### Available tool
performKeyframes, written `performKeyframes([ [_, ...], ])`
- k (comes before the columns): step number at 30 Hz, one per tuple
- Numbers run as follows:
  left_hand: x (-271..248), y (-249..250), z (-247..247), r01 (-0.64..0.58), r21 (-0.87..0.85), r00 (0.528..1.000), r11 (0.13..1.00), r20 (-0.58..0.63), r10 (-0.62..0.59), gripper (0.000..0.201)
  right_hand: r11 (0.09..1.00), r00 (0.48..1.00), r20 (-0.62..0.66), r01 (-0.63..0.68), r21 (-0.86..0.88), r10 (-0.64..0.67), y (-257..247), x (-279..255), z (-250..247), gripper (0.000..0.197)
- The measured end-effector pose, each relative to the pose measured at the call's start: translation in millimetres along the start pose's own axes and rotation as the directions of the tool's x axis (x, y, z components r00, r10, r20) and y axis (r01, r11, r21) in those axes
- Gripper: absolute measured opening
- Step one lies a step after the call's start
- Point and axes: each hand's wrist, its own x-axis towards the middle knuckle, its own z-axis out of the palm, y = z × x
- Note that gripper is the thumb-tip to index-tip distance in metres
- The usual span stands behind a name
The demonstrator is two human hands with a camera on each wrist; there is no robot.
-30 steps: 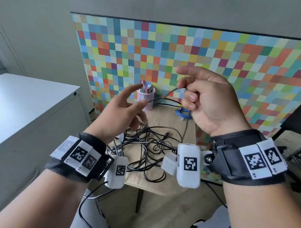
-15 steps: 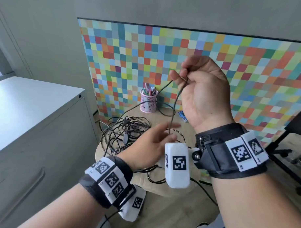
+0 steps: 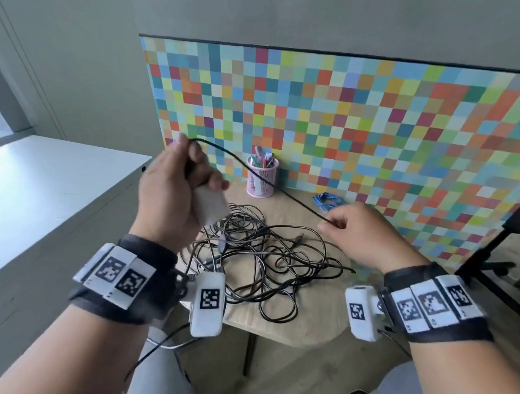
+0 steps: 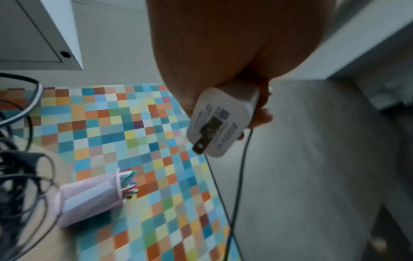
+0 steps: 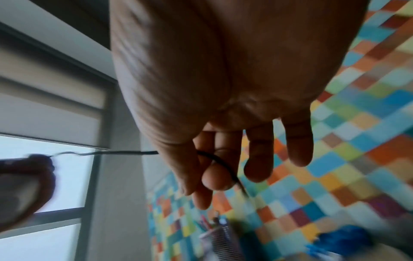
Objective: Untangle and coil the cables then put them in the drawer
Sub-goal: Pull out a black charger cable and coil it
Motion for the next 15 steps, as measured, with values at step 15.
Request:
performKeyframes([
  [15, 2, -8, 2, 0.126, 0.317, 0.987, 0.940, 0.057, -0.152, 0.032, 0.964, 0.993, 0.052, -0.120, 0.237, 0.110, 38, -27, -20, 0.070],
])
